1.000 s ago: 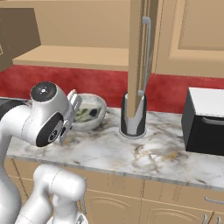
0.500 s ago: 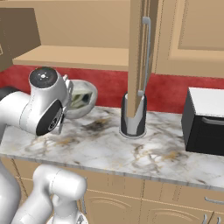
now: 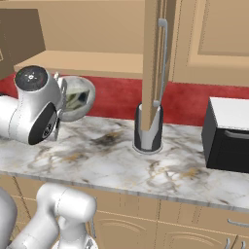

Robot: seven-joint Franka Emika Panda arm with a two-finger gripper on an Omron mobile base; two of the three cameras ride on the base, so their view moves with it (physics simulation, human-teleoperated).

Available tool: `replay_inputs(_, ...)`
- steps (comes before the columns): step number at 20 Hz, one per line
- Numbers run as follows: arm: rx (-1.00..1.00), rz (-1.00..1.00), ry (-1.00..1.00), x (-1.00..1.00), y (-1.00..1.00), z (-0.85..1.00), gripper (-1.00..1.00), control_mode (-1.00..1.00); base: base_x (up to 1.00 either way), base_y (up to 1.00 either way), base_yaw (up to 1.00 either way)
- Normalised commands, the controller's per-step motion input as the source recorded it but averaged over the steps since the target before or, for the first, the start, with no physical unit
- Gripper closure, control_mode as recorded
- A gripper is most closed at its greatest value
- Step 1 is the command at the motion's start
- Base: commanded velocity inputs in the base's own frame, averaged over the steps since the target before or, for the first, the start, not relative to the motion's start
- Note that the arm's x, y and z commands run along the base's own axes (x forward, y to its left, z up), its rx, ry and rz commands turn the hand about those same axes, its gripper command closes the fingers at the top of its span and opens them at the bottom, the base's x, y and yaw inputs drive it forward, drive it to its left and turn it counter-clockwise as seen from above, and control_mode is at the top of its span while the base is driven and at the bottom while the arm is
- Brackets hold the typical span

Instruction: Pick up the bowls on the counter and stack them on top of one another in the open cabinet. Place the smaller bowl on top of the larger bowl.

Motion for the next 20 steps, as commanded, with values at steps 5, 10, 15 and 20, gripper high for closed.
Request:
replay_inputs(5,-0.01,-0.01,-0.12,0.01,0.18,0.23,1.00,-1.00,0.00,0.00,0.00)
replay_inputs(10,0.00,-0.02,-0.09,0.10,0.14,0.29,1.00,-1.00,0.00,0.00,0.00)
replay_inputs(15,0.00,-0.01,-0.03,0.13,0.10,0.38,1.00,-1.00,0.00,0.00,0.00)
replay_inputs(20,0.00,-0.01,0.00,0.15,0.06,0.41,1.00,-1.00,0.00,0.00,0.00)
